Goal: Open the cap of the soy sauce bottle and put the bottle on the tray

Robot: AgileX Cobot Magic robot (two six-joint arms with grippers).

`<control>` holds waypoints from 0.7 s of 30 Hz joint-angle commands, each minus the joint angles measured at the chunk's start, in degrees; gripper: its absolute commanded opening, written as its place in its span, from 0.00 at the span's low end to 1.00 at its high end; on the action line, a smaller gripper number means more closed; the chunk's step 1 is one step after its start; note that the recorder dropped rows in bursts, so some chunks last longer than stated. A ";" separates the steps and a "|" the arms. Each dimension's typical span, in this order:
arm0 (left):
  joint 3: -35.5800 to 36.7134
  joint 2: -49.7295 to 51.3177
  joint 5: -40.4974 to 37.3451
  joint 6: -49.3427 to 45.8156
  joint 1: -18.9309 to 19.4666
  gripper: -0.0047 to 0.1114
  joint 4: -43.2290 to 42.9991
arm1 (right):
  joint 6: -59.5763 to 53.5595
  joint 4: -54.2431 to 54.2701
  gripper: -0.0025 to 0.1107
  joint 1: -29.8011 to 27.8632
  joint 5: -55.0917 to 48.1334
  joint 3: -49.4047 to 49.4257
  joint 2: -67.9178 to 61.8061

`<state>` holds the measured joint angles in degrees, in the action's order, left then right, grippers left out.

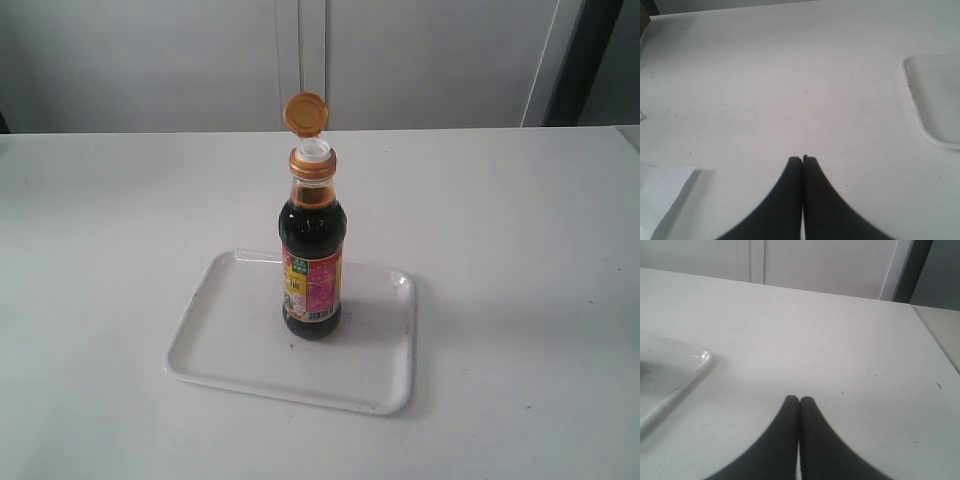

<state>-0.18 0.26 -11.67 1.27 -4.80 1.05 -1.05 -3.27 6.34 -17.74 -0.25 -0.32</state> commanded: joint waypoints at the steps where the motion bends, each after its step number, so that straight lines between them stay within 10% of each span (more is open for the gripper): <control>1: 0.18 -0.26 0.16 -0.03 0.16 0.04 0.63 | -0.21 0.07 0.02 -0.12 -0.24 0.25 0.32; 21: 0.18 -0.26 0.16 -0.03 0.16 0.04 0.63 | -0.21 0.07 0.02 -0.12 -0.56 0.25 0.32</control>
<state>-0.18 0.26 -11.67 1.27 -4.80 1.05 -1.05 -3.27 6.34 -18.68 -0.25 -0.32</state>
